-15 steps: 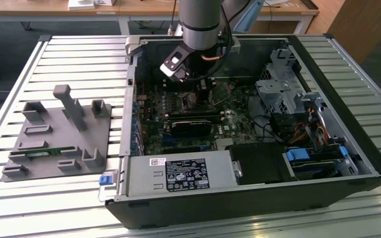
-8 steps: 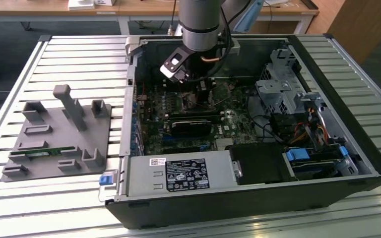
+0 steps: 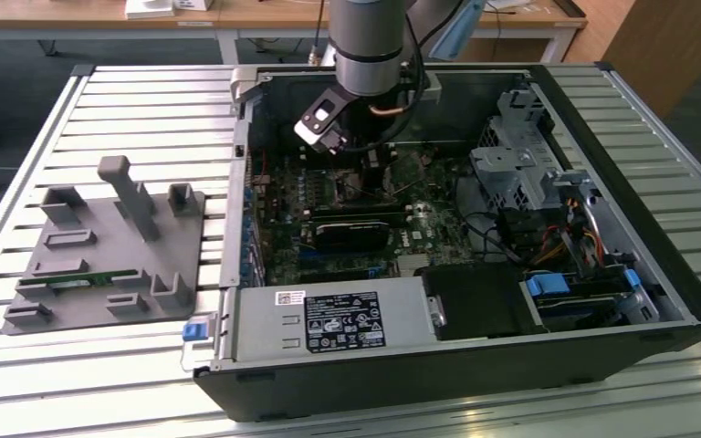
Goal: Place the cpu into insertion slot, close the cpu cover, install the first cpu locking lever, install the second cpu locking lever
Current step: 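Place the cpu into insertion slot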
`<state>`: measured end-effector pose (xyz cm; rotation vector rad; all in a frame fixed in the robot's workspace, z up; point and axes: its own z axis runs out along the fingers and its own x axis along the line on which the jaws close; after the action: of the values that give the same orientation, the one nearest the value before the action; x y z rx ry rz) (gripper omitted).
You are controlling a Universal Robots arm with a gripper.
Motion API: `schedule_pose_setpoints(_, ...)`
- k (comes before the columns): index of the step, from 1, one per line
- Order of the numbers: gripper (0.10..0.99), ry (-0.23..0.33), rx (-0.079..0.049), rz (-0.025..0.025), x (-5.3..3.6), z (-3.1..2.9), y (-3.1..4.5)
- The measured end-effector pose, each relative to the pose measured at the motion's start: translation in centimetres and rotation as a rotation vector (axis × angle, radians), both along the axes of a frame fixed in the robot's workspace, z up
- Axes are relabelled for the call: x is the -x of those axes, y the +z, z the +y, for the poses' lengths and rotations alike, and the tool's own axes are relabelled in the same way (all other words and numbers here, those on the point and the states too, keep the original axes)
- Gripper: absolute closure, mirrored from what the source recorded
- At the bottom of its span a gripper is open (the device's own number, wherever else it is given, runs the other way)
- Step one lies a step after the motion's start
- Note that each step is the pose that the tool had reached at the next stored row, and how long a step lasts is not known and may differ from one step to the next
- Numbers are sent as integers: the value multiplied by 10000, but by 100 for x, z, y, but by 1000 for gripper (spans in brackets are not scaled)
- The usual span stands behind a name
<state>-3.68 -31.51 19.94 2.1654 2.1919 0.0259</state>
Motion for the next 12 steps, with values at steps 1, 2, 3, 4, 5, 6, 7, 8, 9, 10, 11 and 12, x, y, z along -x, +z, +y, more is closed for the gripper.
schedule_pose_setpoints(1, 549, -1, -1, 0, 0, 0, -5)
schedule_pose_setpoints(2, 549, 0, 0, 0, 0, 0, -11)
schedule_pose_setpoints(3, 549, -1, 1, 2, 0, 0, -16)
schedule_pose_setpoints(4, 549, -1, 0, 1, 0, 0, -23)
schedule_pose_setpoints(5, 549, -1, 1, 1, 0, 0, -28)
schedule_pose_setpoints(6, 549, -2, 1, 1, 2, 0, -32)
schedule_pose_setpoints(7, 549, -1, 2, 1, 3, -1, -35)
schedule_pose_setpoints(8, 549, -1, 0, 1, 3, 0, -38)
schedule_pose_setpoints(9, 549, -1, 1, 1, 4, 0, -40)
schedule_pose_setpoints(10, 549, -1, 0, 1, 5, 0, -42)
schedule_pose_setpoints(11, 549, -2, 1, 1, 6, 0, -44)
schedule_pose_setpoints(12, 549, -2, 1, 1, 7, 0, -45)
